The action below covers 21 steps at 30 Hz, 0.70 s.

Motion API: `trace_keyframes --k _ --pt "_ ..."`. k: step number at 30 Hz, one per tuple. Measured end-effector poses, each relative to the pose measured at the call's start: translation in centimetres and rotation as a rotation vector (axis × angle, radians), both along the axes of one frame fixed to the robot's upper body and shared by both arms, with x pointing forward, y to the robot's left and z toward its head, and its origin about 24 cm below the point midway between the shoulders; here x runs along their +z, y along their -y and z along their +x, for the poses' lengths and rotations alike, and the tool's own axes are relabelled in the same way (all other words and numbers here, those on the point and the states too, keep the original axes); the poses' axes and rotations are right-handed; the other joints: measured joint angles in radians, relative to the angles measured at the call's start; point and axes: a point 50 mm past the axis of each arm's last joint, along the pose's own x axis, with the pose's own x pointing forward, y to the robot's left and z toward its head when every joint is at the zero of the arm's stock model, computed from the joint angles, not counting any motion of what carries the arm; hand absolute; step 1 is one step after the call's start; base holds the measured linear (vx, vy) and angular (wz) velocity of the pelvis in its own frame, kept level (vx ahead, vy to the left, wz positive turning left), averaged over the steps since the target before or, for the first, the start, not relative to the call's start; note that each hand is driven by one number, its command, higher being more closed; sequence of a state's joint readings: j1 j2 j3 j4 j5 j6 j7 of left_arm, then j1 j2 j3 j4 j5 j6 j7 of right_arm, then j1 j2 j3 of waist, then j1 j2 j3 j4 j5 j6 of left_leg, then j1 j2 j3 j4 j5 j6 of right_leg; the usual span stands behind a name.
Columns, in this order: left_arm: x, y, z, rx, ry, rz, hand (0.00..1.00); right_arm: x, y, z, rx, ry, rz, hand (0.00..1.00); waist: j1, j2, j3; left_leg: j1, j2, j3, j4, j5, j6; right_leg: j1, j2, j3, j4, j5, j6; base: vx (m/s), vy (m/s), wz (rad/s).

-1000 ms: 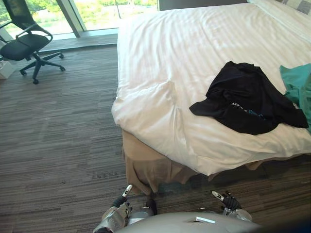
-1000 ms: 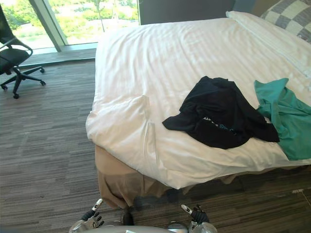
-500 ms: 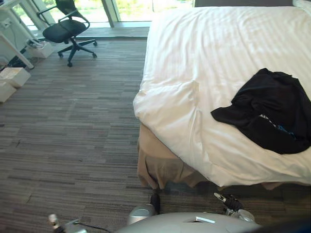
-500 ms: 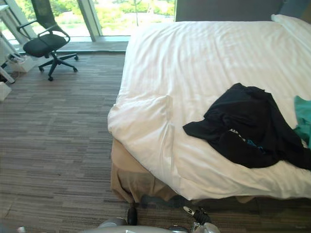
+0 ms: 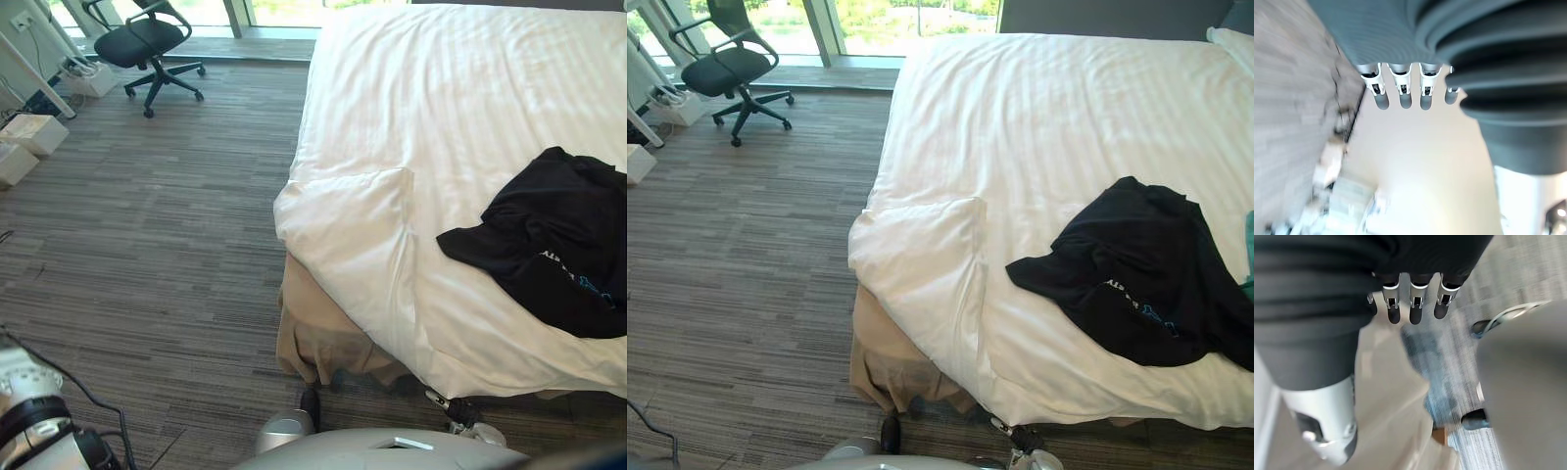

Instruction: Tidy the bed and pick cloth on bed and put in laundry

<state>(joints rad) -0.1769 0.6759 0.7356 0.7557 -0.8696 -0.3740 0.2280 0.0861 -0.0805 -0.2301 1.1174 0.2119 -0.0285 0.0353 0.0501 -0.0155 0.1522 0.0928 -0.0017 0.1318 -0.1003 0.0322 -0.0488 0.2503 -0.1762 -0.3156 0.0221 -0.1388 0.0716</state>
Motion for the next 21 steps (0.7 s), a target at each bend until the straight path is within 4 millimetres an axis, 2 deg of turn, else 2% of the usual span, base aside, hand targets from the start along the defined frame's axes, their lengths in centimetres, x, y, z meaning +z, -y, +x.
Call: trace_keyframes --k 2,4,5,10,16,21 --pt "0.7 0.8 2.2 -0.056 -0.017 0.006 0.00 0.0 0.2 -0.3 -0.019 -0.003 0.000 0.00 -0.004 0.003 -0.002 0.004 0.003 0.008 0.001 0.000 0.000 -0.001 0.002 0.001 0.000 0.005 0.000 -0.04 -0.012 -0.16" --pt "1.5 2.4 5.3 -0.160 -0.086 0.055 0.00 -0.1 0.3 -1.0 -0.047 -0.015 0.001 0.00 -0.007 0.007 -0.004 0.011 0.005 0.021 0.000 0.000 0.000 -0.005 0.002 0.004 0.000 0.005 0.000 -0.09 -0.023 -0.21" --pt "1.8 2.8 6.0 -0.181 -0.108 0.074 0.00 -0.1 0.3 -1.3 -0.052 -0.018 0.000 0.00 -0.009 0.008 -0.007 0.011 0.006 0.022 -0.002 0.000 0.000 -0.008 0.003 0.005 0.001 0.005 0.000 -0.08 -0.026 -0.22" --pt "3.3 6.9 11.4 -0.345 -0.295 0.256 0.00 -0.3 0.8 -3.1 -0.132 -0.064 0.007 0.00 -0.049 0.027 -0.016 0.005 0.015 0.035 -0.005 0.007 0.003 -0.036 0.007 0.042 0.017 0.005 0.001 -0.10 -0.019 -0.17" --pt "3.4 12.0 15.6 -0.502 -0.487 0.463 0.00 -0.5 0.7 -5.3 -0.200 -0.102 0.028 0.00 -0.086 0.027 -0.015 0.004 0.027 0.079 -0.006 0.015 -0.001 -0.054 0.015 0.084 0.012 -0.007 -0.004 -0.09 -0.030 -0.25" --pt "4.4 14.2 17.6 -0.577 -0.586 0.572 0.00 -0.4 0.7 -6.3 -0.225 -0.103 0.040 0.00 -0.118 0.027 -0.015 0.011 0.048 0.111 -0.005 0.018 -0.011 -0.070 0.032 0.110 0.011 -0.014 -0.006 -0.05 -0.046 -0.20"
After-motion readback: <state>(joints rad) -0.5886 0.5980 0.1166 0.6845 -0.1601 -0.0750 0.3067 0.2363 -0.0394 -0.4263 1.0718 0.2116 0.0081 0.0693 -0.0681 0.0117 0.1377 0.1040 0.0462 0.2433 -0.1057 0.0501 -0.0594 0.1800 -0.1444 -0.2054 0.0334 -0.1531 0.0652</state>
